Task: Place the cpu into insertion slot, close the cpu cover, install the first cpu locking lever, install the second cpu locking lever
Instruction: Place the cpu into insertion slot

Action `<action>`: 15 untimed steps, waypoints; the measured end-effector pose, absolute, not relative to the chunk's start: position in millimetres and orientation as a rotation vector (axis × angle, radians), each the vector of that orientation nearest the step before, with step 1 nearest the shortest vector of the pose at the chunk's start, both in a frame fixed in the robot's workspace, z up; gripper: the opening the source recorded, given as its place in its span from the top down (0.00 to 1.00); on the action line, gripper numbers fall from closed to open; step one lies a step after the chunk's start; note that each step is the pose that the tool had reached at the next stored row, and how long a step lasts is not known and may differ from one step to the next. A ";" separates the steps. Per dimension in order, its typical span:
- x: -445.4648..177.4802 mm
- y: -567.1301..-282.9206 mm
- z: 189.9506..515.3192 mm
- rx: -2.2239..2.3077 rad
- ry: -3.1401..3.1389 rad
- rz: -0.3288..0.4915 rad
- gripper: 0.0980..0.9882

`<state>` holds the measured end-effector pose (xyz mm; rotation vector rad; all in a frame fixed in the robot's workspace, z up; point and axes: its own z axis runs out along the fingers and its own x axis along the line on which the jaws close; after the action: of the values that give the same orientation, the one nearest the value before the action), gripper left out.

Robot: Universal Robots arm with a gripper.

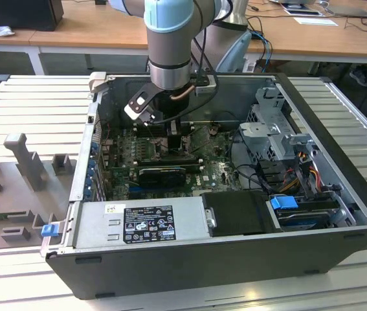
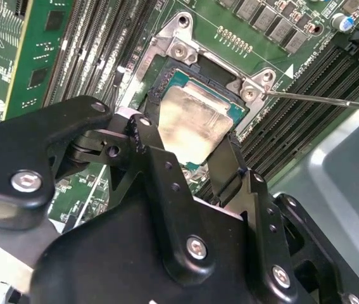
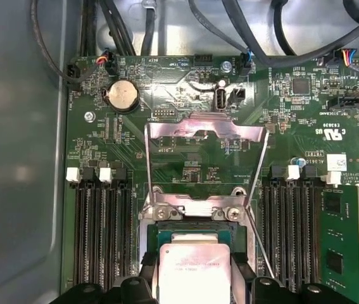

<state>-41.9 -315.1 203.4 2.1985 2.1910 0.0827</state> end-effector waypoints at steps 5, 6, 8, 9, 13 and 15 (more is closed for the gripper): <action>-41.7 -315.1 198.9 2.205 2.184 0.082 0.50; -41.7 -315.2 198.2 2.205 2.184 0.081 0.50; -41.7 -315.2 198.1 2.206 2.183 0.081 0.50; -41.6 -315.1 197.9 2.206 2.183 0.082 0.50; -41.6 -314.9 197.6 2.206 2.183 0.084 0.49; -41.6 -315.1 197.9 2.206 2.183 0.082 0.42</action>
<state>-41.6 -315.1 197.9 2.2062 2.1830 0.0824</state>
